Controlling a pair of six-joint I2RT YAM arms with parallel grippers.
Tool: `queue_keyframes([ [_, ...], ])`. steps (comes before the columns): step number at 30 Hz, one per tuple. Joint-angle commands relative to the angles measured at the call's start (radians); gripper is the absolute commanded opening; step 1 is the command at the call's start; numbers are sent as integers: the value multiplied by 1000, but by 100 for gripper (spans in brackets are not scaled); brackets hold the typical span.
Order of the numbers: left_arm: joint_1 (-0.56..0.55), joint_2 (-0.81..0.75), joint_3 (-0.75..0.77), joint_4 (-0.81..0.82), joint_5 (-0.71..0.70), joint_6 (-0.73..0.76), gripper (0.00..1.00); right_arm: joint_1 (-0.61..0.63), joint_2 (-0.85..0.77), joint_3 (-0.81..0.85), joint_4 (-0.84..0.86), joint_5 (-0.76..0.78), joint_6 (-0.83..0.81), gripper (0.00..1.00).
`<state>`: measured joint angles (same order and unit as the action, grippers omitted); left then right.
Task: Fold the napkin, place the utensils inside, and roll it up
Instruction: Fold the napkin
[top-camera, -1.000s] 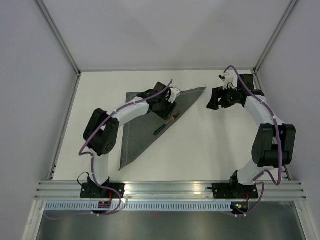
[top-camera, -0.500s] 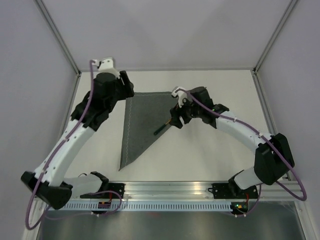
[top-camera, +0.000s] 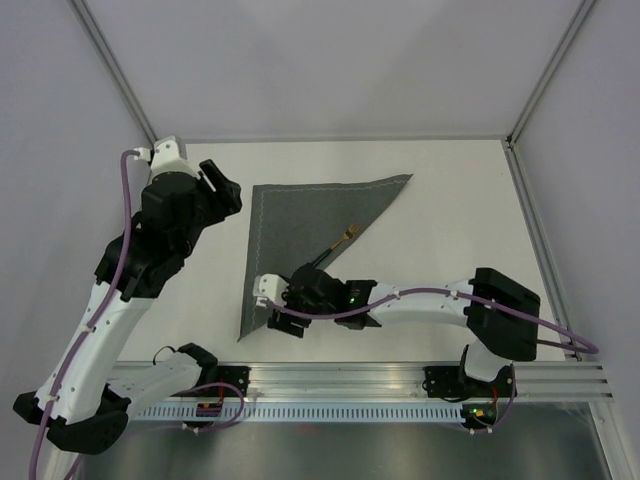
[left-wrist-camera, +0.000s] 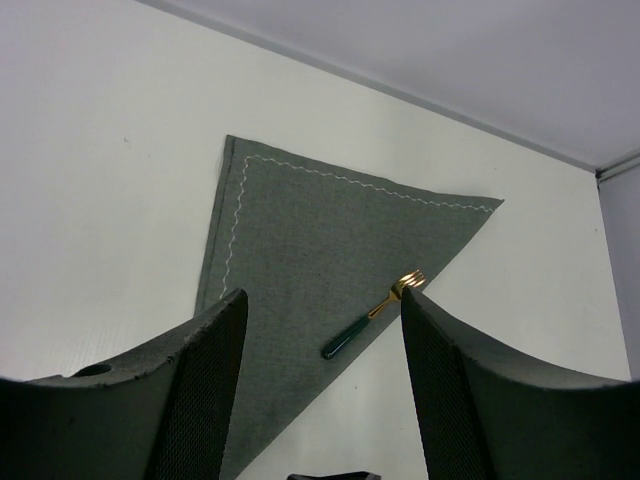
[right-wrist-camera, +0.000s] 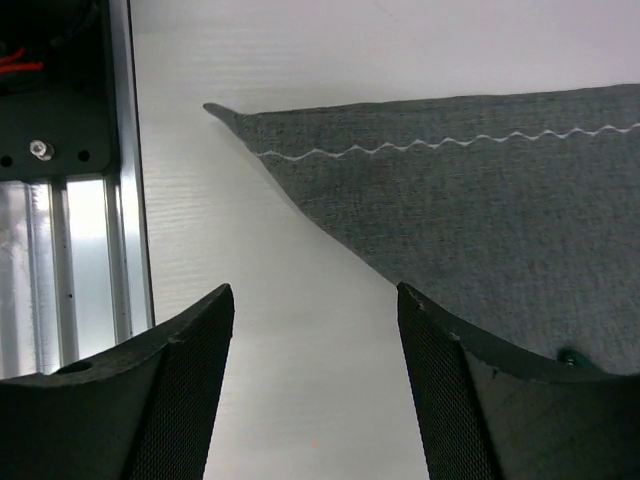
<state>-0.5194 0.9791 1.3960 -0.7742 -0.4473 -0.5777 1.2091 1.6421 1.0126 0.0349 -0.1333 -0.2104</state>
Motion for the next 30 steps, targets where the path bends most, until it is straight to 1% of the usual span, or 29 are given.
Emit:
queue_keyframes([
  [1, -2, -28, 14, -30, -31, -34, 68, 70, 70, 37, 117, 115, -70, 72],
  [6, -1, -30, 15, -34, -24, -25, 69, 170, 134, 27, 226, 176, -109, 70],
  [14, -2, -36, -2, -39, -39, -13, 69, 230, 202, 44, 295, 228, -124, 68],
  [23, -1, -51, -34, -40, -50, -4, 70, 239, 297, 90, 390, 270, -173, 66],
  [30, -2, -34, -35, -39, -53, 10, 70, 247, 381, 142, 411, 302, -196, 65],
])
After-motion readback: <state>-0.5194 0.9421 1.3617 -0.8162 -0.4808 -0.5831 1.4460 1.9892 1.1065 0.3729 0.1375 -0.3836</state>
